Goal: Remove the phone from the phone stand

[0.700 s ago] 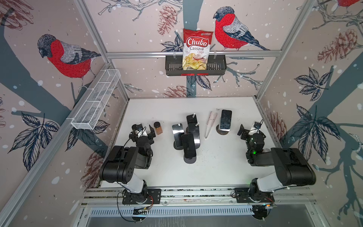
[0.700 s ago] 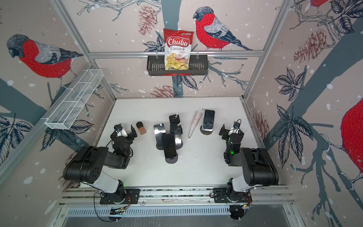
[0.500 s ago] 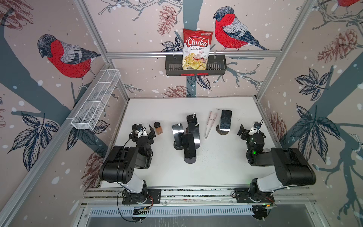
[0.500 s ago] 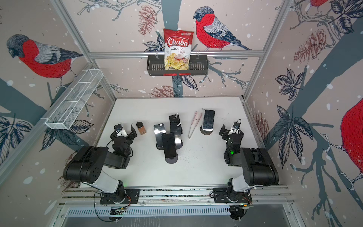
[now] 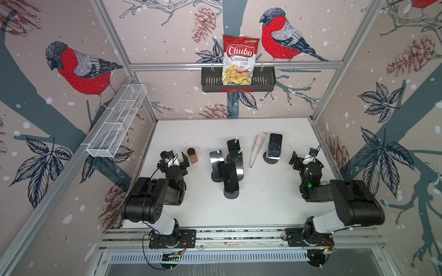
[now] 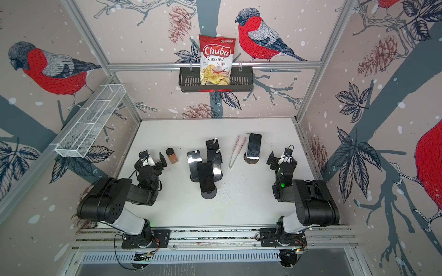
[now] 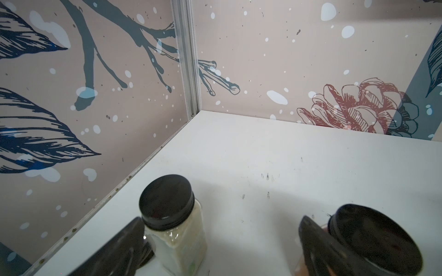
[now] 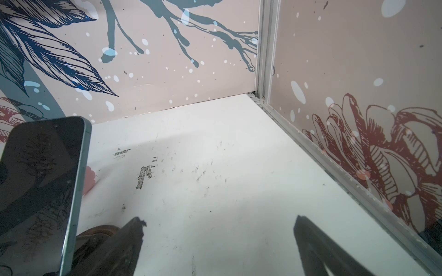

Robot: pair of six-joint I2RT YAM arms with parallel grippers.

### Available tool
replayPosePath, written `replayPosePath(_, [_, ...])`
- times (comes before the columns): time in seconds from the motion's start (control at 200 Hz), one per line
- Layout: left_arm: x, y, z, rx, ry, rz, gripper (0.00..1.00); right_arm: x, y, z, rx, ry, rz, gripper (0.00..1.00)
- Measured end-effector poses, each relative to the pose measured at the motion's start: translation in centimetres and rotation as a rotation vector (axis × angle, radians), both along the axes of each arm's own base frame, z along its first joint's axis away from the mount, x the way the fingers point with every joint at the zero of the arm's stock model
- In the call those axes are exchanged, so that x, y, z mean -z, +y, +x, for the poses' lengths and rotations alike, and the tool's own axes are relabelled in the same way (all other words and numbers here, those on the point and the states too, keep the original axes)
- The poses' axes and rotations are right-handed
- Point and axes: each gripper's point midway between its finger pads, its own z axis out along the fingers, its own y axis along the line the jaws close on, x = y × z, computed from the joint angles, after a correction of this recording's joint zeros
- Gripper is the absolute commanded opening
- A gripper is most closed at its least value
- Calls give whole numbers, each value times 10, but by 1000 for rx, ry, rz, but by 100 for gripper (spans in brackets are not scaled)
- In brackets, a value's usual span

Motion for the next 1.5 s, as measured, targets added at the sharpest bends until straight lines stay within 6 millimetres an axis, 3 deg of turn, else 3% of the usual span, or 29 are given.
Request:
replayPosePath(0.485, [0,-1,-1,3,-1,0,99,-7,-3,0,25,-9,0,100])
replayPosePath(0.731, [-10,-10,-13,5,-27,26,97,-63,-18,7,129,-81,38,99])
replayPosePath(0.936, [-46,-12,-20,-45,-106,44,97,-100,-26,8,188,-79,109,99])
replayPosePath(1.111, [-80,-10,-13,-89,-111,7,97,-123,-26,15,207,-36,176,99])
replayPosePath(1.311, [-95,-23,-15,-20,-57,-122,97,-127,-20,30,210,92,205,99])
replayPosePath(1.501, [-101,-59,-28,113,8,-252,97,-113,5,33,122,212,233,99])
